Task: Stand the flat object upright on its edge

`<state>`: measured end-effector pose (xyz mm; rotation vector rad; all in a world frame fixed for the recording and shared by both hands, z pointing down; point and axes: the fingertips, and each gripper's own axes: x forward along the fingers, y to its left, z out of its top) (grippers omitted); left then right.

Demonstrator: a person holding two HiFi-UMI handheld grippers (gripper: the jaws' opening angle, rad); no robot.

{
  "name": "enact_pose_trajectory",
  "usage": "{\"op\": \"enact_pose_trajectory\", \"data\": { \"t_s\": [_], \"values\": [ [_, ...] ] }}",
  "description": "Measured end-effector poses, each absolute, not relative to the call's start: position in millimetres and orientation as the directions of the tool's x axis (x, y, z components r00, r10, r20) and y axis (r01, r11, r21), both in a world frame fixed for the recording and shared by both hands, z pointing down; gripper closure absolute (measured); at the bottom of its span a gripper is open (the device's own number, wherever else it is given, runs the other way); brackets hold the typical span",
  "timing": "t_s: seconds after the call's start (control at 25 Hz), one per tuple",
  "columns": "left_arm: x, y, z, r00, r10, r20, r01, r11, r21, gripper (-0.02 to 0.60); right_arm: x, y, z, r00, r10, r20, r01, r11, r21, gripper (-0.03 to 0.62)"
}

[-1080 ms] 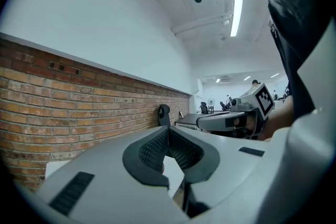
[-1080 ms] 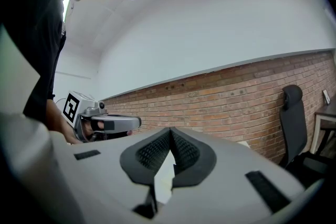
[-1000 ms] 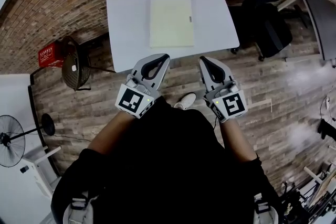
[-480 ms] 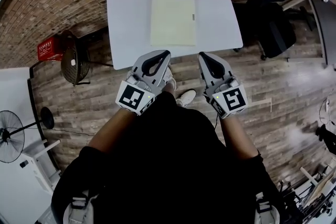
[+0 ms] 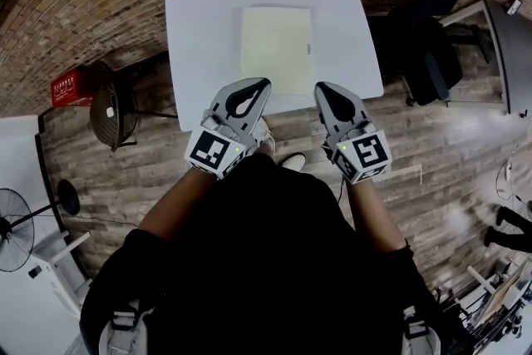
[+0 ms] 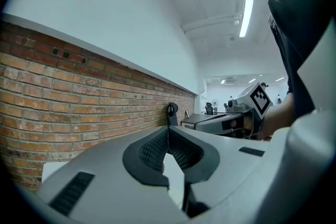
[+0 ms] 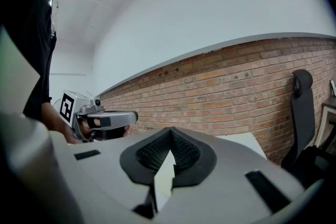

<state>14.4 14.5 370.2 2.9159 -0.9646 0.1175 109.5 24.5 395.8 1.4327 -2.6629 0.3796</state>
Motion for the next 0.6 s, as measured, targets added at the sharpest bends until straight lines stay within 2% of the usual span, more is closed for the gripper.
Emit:
{"op": "enact_pose_trajectory", "data": {
  "t_s": [0.6],
  "values": [
    [-14,-90,399,0.817,-0.562,0.126,-0.575,-0.808,0.130,0.561,72,-69,421,-0.524,-0.798,0.299,-0.852,0.493,-0.178,0.586]
  ]
}}
